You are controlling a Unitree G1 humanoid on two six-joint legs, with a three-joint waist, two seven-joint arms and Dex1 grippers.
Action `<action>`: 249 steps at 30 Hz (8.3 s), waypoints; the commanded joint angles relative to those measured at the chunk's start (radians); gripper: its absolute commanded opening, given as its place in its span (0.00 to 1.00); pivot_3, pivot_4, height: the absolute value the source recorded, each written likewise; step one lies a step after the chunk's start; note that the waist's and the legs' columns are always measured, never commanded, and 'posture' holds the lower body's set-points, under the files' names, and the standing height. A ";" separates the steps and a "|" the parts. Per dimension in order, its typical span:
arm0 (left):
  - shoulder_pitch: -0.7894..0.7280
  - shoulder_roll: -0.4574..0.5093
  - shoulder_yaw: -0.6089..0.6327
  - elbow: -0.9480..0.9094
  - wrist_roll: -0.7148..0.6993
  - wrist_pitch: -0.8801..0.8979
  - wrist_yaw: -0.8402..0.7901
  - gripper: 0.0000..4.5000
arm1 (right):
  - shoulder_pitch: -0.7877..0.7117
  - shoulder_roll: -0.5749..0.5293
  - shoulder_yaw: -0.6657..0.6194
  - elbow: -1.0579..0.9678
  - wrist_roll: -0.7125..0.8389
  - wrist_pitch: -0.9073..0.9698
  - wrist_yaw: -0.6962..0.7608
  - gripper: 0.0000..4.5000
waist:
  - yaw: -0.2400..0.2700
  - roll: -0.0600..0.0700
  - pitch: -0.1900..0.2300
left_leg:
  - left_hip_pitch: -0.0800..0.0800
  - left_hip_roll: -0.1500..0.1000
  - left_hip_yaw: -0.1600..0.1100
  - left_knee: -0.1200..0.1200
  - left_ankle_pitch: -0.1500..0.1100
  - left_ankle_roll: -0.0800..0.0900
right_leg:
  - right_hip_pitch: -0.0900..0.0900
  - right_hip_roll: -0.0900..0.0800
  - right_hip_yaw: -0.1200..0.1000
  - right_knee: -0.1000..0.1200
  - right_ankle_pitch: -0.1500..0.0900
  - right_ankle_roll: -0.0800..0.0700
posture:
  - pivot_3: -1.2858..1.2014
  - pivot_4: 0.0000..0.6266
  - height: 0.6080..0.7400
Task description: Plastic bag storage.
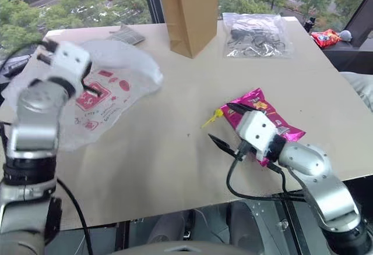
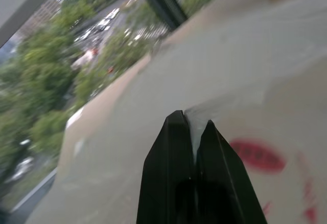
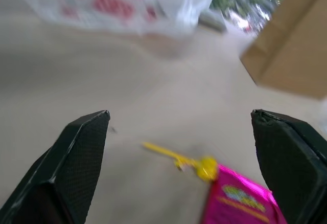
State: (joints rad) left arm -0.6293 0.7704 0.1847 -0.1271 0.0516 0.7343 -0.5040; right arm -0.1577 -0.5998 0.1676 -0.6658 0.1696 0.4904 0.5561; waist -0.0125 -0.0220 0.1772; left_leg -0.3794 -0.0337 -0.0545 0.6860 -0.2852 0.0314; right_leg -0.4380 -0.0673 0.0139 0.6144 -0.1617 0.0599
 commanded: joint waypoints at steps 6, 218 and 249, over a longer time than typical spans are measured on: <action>-0.099 0.012 -0.004 -0.019 -0.088 0.143 -0.034 0.01 | -0.257 0.264 0.045 0.251 -0.034 0.384 -0.181 1.00 | -0.005 0.000 0.000 | -0.001 0.001 0.003 0.000 0.000 0.000 | -0.006 0.001 0.005 0.008 0.000 -0.001 | 0.52 0.24 1.00; -0.353 -0.546 0.060 0.133 -0.523 0.453 0.266 0.00 | 0.430 0.494 -0.690 -0.112 0.960 0.539 -0.706 0.99 | -0.004 0.001 0.001 | 0.000 0.001 0.002 -0.003 0.002 -0.002 | -0.007 0.003 0.006 0.009 -0.001 0.002 | 0.52 0.24 1.00; -0.356 -0.514 0.083 0.130 -0.553 0.462 0.302 0.00 | 0.381 0.154 -0.494 -0.167 1.190 0.314 -0.367 0.01 | -0.001 0.000 0.000 | 0.000 0.002 0.002 -0.002 0.002 -0.002 | -0.007 0.005 0.007 0.009 0.001 -0.001 | 0.52 0.24 1.00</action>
State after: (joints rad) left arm -0.9468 0.2460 0.2779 0.0084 -0.4941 1.2255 -0.1846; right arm 0.2277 -0.4084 -0.3171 -0.7663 1.2436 0.8043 0.1847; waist -0.0135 -0.0219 0.1775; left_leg -0.3797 -0.0319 -0.0524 0.6845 -0.2830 0.0290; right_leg -0.4445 -0.0624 0.0212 0.6235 -0.1611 0.0584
